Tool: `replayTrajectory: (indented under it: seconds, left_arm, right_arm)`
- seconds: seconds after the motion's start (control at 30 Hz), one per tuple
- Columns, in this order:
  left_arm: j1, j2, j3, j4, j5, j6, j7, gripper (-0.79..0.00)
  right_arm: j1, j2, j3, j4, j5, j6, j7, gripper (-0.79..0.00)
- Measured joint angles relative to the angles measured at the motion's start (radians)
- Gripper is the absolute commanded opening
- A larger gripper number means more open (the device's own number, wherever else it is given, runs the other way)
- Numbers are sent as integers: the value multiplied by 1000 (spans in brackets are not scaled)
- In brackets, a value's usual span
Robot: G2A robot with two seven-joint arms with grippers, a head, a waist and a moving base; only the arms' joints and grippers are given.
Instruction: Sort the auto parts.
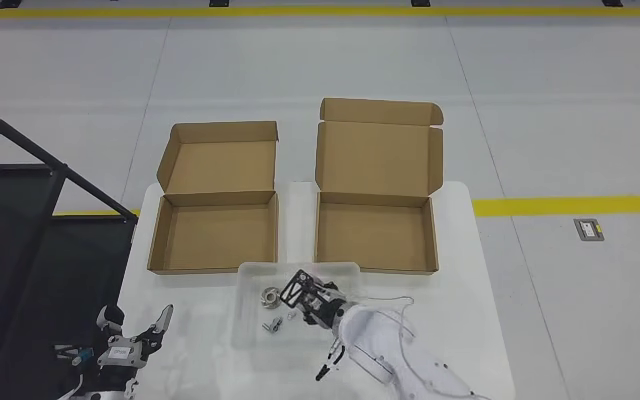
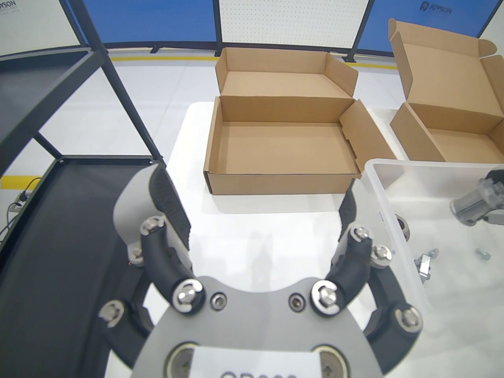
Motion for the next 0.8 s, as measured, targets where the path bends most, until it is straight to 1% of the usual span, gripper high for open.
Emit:
replayTrajectory:
  seconds: [0.07, 0.17, 0.27, 0.37, 0.5, 0.67, 0.8]
  left_arm:
    - [0, 0, 0, 0, 0, 0, 0, 0]
    - [0, 0, 0, 0, 0, 0, 0, 0]
    - [0, 0, 0, 0, 0, 0, 0, 0]
    - [0, 0, 0, 0, 0, 0, 0, 0]
    - [0, 0, 0, 0, 0, 0, 0, 0]
    - [0, 0, 0, 0, 0, 0, 0, 0]
    - [0, 0, 0, 0, 0, 0, 0, 0]
  right_arm:
    - [-37, 14, 40, -86, -12, -43, -11, -785]
    - [-87, 32, 102, -200, -38, -75, -47, -785]
    - [-110, 41, 152, -271, -92, -53, -37, -785]
    - [-91, 39, 175, -283, -122, -17, -15, -785]
    - [-22, 29, 190, -211, -125, 25, -1, -785]
    - [109, 6, 183, -29, -89, 60, -16, -785]
    - [210, -16, 148, 122, -80, 82, -16, -785]
